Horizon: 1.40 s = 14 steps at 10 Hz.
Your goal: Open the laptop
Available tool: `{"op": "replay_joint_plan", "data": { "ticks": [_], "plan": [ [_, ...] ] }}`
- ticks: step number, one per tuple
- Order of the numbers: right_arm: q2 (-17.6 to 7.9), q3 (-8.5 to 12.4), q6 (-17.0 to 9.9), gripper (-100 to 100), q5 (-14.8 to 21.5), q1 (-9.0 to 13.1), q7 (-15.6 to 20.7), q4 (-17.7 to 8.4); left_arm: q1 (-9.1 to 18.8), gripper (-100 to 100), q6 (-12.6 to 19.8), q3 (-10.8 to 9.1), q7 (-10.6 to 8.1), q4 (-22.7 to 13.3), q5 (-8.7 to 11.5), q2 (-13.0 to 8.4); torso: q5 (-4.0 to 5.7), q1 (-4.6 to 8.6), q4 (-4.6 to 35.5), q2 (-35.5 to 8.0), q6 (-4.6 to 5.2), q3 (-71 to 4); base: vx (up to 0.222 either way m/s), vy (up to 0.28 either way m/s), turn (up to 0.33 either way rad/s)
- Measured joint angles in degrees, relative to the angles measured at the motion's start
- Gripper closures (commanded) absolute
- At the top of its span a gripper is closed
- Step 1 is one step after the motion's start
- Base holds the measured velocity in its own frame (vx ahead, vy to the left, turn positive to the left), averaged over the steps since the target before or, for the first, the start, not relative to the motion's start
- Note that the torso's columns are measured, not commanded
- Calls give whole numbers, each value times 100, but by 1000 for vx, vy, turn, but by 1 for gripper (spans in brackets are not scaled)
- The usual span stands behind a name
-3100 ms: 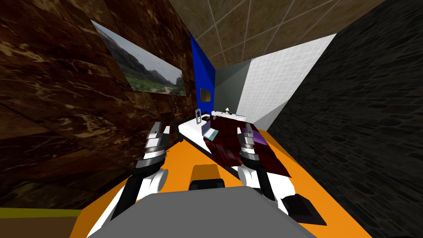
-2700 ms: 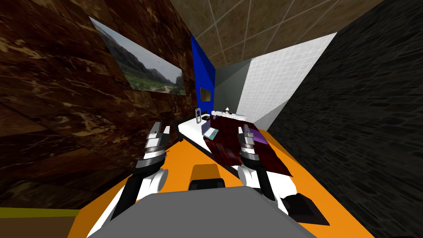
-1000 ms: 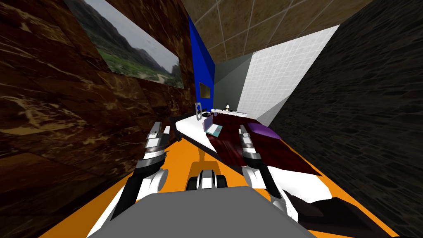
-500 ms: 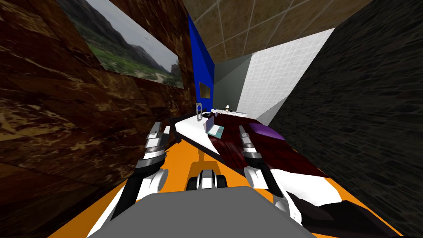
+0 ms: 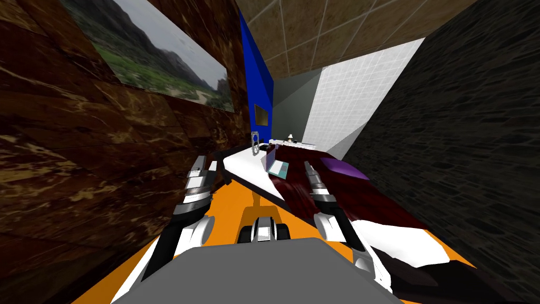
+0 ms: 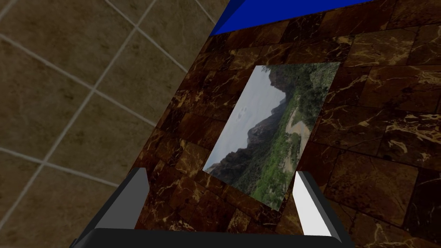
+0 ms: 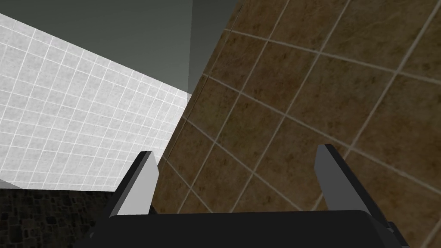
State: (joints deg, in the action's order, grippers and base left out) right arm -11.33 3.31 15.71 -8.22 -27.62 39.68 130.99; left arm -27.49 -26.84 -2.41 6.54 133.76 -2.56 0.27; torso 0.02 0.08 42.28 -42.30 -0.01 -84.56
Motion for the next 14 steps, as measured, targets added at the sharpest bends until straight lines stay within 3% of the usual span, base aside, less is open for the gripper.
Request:
{"op": "replay_joint_plan", "data": {
  "ticks": [14],
  "plan": [
    [-280, 413, -637, -100, -72, 7, 2098, -105, 0, 0, 0, 0, 0, 0, 0, 0, 1, -4, 1, 1, 2, 1, 59, 100, -36]
  ]
}}
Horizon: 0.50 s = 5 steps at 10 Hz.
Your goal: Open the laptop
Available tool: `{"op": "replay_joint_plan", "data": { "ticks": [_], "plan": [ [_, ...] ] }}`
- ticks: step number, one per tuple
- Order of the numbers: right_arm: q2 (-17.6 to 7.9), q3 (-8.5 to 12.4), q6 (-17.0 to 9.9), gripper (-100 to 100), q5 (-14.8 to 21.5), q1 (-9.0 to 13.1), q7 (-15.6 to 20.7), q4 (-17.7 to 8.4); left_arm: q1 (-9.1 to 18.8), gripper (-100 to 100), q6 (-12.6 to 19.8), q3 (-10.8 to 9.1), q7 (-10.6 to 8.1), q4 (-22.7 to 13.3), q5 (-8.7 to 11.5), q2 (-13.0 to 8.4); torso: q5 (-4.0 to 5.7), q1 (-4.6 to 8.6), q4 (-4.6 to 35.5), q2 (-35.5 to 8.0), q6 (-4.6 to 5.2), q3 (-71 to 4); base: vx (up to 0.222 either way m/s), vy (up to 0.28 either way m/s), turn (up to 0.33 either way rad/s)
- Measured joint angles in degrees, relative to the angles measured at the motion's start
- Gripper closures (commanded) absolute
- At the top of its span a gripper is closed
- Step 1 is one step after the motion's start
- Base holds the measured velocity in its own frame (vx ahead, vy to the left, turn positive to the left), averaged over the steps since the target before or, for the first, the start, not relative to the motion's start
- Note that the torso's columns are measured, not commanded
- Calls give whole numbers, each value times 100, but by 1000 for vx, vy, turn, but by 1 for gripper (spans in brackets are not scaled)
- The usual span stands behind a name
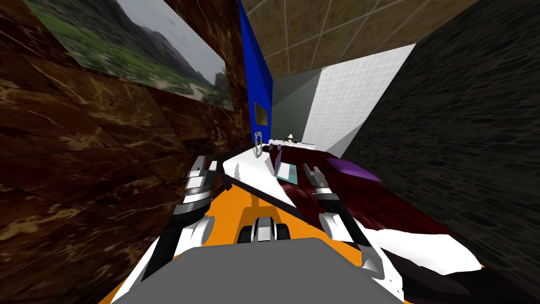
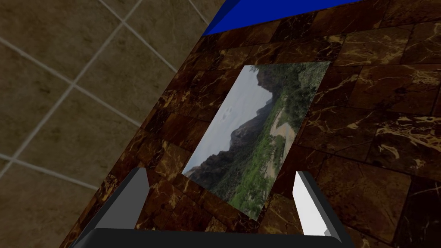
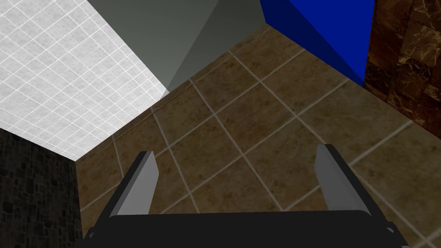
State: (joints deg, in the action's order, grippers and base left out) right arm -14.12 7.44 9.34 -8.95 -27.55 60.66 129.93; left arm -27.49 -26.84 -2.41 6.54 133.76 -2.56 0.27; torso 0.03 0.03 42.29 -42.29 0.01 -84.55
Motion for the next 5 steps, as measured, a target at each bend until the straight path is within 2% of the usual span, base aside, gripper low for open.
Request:
{"op": "replay_joint_plan", "data": {
  "ticks": [2, 4, 5],
  "plan": [
    [-55, 86, -134, -100, -18, 10, 323, -27, 0, 0, 0, 1, 0, 0, 0, 1, -8, -23, -2, 7, -1, -5, 73, 139, -49],
    [-70, 112, -187, -100, -21, -2, 610, -51, 1, 0, 0, 0, 0, 0, 0, 0, 4, 21, 2, -10, -2, 4, 41, 71, -23],
    [-83, 143, -250, -100, -18, 5, 770, -69, 0, 0, 0, 0, 0, 0, 0, 0, 1, 2, 0, -1, 0, 1, 62, 105, -46]
  ]
}}
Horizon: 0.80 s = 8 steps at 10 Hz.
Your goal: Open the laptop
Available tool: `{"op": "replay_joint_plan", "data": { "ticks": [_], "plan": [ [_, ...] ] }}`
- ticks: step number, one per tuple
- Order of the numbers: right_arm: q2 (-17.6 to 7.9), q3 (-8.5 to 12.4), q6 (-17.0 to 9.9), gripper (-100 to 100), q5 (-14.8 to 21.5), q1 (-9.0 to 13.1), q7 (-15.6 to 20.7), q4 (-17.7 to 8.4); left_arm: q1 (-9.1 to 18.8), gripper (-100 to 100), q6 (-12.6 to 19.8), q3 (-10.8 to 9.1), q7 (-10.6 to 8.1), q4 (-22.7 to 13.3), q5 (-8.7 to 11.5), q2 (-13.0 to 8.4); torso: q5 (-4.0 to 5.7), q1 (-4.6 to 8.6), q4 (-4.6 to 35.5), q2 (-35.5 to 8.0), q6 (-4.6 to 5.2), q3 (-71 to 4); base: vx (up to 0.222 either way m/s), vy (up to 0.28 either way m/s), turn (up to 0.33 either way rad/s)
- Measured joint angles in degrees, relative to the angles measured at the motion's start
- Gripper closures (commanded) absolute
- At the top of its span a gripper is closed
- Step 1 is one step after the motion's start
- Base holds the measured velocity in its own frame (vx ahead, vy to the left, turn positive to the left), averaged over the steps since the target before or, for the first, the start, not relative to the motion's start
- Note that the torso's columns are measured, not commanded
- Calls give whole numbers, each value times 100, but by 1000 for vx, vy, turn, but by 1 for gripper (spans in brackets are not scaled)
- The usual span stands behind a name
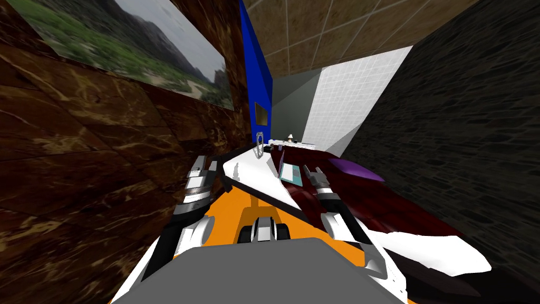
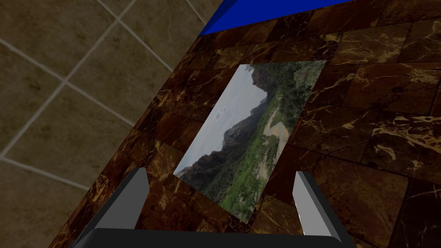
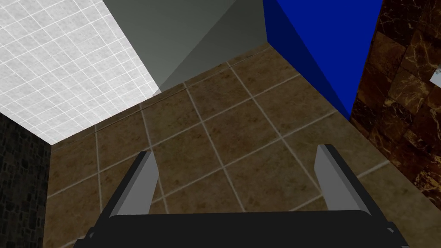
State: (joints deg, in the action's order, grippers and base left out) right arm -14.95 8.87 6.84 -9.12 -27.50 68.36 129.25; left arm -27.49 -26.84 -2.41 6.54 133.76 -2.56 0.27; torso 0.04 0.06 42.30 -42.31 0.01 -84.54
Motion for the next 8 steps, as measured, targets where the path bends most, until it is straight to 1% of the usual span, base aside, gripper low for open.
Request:
{"op": "replay_joint_plan", "data": {
  "ticks": [2, 4, 6, 7, 8],
  "plan": [
    [-72, 90, -95, -100, -24, -10, 316, -69, 0, 0, 0, 0, 0, 0, 0, 0, -8, -21, -3, 7, -1, -6, 61, 132, -49],
    [-78, 112, -161, -100, -21, -10, 618, -86, 1, 0, 0, 0, 0, 0, 0, 0, 1, 12, 0, -3, -2, 0, 54, 77, -34],
    [-121, 180, -278, -100, -29, -2, 940, -134, 0, 0, 0, 0, 0, 0, 0, 0, -4, -6, -2, 4, -2, -4, 43, 77, -12],
    [-124, 185, -296, -100, -29, -1, 1049, -139, 1, 0, 0, 0, 0, 0, 0, 0, -2, 4, 1, -7, -2, 2, 60, 120, -51],
    [-173, 243, -356, -100, -45, 7, 1187, -180, 0, 0, 0, 0, 0, 0, 0, 0, -6, -18, -1, 4, 0, -2, 57, 126, -45]
  ]
}}
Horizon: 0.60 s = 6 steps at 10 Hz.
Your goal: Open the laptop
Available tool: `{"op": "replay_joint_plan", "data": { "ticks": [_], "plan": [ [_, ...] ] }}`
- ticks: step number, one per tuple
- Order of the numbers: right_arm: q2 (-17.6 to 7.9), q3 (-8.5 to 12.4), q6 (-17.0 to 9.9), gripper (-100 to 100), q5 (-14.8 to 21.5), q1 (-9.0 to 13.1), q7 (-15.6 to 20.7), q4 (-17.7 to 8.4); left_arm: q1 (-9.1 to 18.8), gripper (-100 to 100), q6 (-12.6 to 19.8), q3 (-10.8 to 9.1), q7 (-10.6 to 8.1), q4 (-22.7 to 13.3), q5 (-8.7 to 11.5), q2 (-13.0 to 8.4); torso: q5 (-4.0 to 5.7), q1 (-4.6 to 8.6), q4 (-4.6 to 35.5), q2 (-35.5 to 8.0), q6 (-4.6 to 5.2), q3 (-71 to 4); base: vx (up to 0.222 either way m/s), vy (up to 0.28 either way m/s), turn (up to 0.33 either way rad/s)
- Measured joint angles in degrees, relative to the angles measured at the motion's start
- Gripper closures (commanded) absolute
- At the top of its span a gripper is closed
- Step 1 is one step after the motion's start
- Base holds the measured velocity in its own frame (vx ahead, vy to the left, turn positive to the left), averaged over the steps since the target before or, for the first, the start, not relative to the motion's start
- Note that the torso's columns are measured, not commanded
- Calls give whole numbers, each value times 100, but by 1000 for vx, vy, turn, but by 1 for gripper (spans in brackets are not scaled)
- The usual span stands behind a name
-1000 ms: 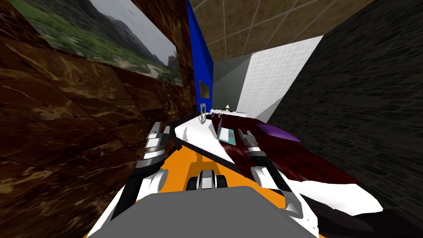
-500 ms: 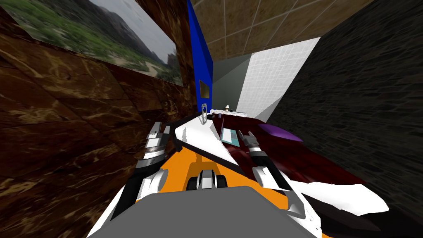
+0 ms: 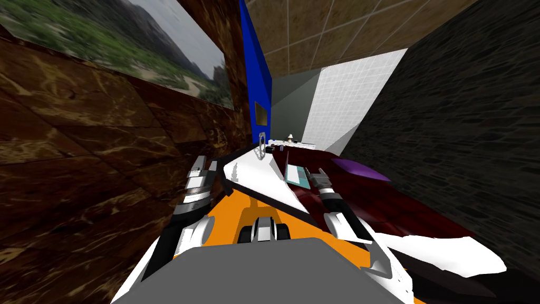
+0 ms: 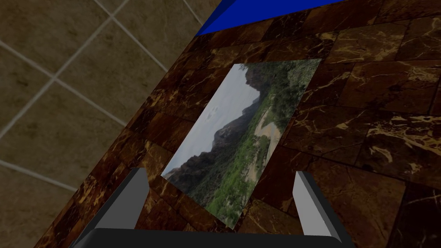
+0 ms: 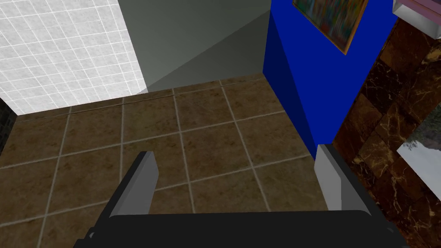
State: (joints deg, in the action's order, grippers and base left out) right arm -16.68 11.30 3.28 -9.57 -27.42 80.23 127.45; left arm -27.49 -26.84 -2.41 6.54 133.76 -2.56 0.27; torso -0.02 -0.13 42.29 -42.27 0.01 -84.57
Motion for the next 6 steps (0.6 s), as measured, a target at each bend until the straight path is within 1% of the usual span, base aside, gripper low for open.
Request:
{"op": "replay_joint_plan", "data": {
  "ticks": [2, 4, 6],
  "plan": [
    [-29, 49, -89, -100, 5, -10, 334, -79, 0, 0, 0, 0, 0, 0, 0, 0, 0, 3, -2, 4, -1, -3, 60, 132, -50],
    [-57, 88, -170, -100, -2, 3, 618, -102, 1, 0, 0, 0, 0, 0, 0, -1, 8, 36, 2, -9, -2, 4, 45, 78, -22],
    [-111, 153, -271, -100, -10, 17, 937, -177, 0, 0, 0, 0, 0, 0, 0, 0, 1, 12, -1, -2, -1, -1, 56, 120, -54]
  ]
}}
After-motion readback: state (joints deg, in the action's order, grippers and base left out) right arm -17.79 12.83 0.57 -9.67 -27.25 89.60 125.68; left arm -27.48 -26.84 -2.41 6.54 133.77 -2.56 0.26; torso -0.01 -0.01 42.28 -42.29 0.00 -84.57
